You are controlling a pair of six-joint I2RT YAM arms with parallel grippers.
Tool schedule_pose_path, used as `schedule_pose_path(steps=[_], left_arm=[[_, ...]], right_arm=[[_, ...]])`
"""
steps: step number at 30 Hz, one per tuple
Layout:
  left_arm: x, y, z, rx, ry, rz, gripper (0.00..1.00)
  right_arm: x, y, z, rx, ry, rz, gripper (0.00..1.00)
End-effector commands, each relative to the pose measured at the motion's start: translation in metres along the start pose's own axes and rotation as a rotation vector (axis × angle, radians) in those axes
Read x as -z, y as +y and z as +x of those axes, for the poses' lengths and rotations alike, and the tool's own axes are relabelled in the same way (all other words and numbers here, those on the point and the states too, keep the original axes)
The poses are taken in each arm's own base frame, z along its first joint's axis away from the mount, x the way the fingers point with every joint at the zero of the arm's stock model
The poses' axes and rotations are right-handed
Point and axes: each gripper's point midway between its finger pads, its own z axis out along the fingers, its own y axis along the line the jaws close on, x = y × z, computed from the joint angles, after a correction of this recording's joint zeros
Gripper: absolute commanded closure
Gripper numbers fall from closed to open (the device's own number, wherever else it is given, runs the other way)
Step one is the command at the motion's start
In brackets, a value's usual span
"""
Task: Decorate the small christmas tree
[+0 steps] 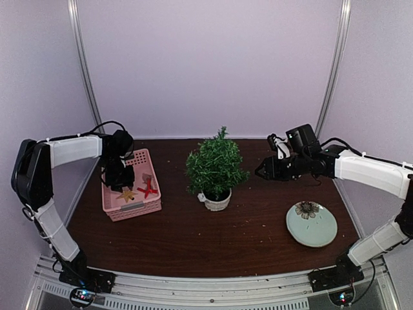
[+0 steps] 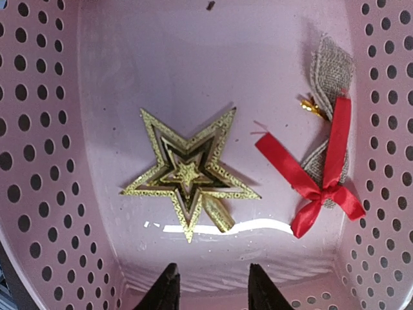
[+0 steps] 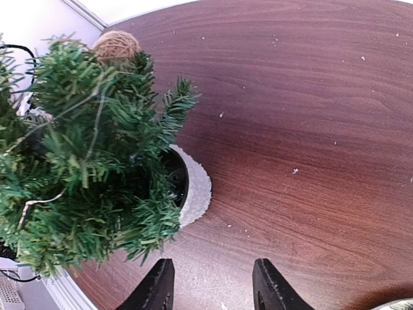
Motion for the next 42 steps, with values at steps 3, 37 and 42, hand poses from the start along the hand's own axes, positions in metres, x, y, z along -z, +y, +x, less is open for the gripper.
schedule_pose_path(steps=[3,37,42], left_arm=[[-0.01,0.004,0.012,0.177,0.021,-0.141,0.69],[-0.031,-0.013,-0.011,0.154,-0.093,-0.098,0.71],[-0.011,-0.019,-0.023,0.19,-0.127,-0.066,0.7]], right_arm=[[-0.003,0.003,-0.012,0.011,-0.01,-0.006,0.57],[-0.003,0.009,-0.012,0.008,0.014,-0.04,0.57],[-0.006,0.01,-0.012,0.008,0.019,-0.047,0.57]])
